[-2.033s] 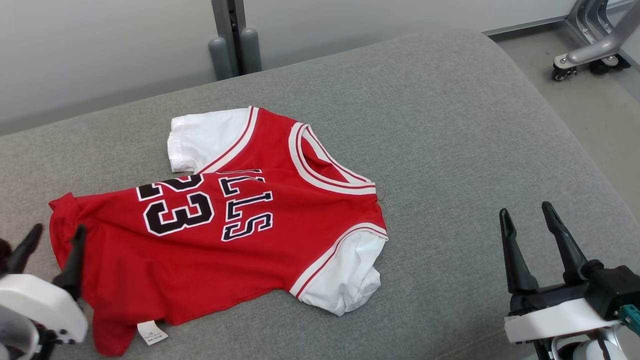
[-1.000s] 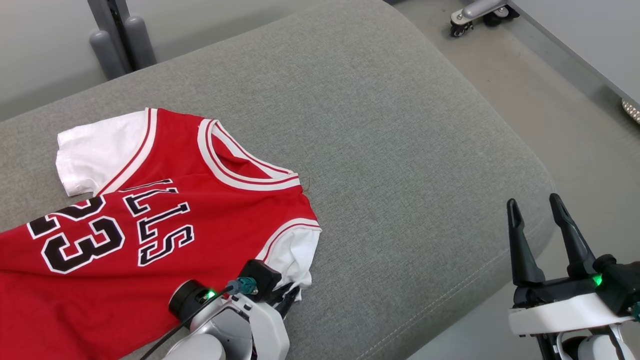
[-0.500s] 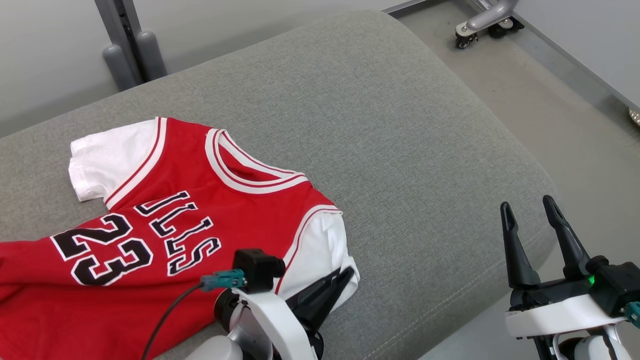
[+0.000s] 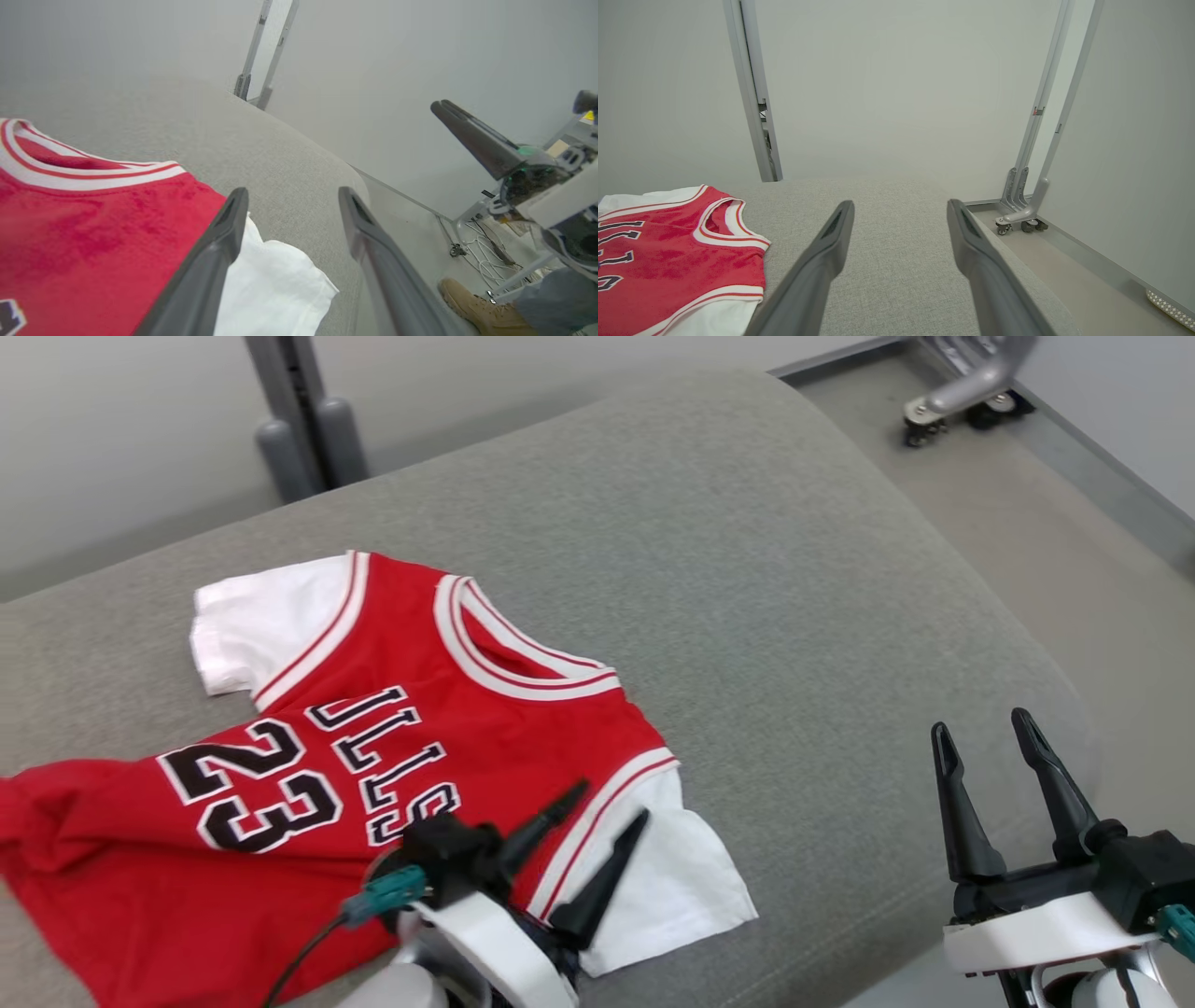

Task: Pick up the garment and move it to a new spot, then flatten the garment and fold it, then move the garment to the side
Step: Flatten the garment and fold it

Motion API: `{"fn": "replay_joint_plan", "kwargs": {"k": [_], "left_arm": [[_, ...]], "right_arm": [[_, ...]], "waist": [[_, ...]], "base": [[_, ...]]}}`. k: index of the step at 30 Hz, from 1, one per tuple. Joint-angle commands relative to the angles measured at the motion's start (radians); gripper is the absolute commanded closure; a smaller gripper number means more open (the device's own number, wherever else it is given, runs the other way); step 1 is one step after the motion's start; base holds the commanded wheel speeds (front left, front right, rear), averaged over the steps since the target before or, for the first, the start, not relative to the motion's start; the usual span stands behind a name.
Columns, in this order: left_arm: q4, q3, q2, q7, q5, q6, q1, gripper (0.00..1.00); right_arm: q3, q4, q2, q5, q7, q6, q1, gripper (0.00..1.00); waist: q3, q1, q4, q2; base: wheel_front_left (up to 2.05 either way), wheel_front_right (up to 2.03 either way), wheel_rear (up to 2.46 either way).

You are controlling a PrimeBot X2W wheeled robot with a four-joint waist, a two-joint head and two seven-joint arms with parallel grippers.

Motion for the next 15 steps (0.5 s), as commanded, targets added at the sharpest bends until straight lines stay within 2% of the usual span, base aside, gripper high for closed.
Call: {"fn": "replay_joint_plan", "kwargs": {"k": [1, 5, 9, 13, 15], "left_arm": [[-0.001, 0.024, 0.010, -0.037, 0.018, 0.030, 0.006, 0.00], [-0.003, 0.097, 0.052, -0.111, 0.070, 0.117, 0.047, 0.00], [-0.012, 0.196, 0.075, -0.140, 0.110, 0.187, 0.123, 0.00], [-0.060, 0.338, 0.077, -0.141, 0.182, 0.227, 0.235, 0.00], [-0.081, 0.414, 0.065, -0.142, 0.215, 0.226, 0.293, 0.00]], "right_arm": [[-0.008, -0.008, -0.005, -0.013, -0.005, 0.000, 0.006, 0.00], [-0.030, -0.014, -0.005, -0.041, -0.005, 0.000, 0.017, 0.00], [-0.058, -0.011, -0.005, -0.072, -0.005, 0.000, 0.035, 0.00], [-0.079, -0.008, -0.005, -0.092, -0.005, 0.000, 0.056, 0.00], [-0.091, -0.007, -0.005, -0.097, -0.005, 0.000, 0.064, 0.00]], "waist": [[-0.021, 0.0000, 0.048, -0.0001], [-0.055, 0.0000, 0.137, -0.0001], [-0.105, 0.0000, 0.239, -0.0001], [-0.148, 0.0000, 0.332, -0.0001], [-0.161, 0.0000, 0.375, -0.0001]], "base": [[0.00, 0.00, 0.00], [0.00, 0.00, 0.00], [0.00, 0.00, 0.00], [0.00, 0.00, 0.00], [0.00, 0.00, 0.00]]}}
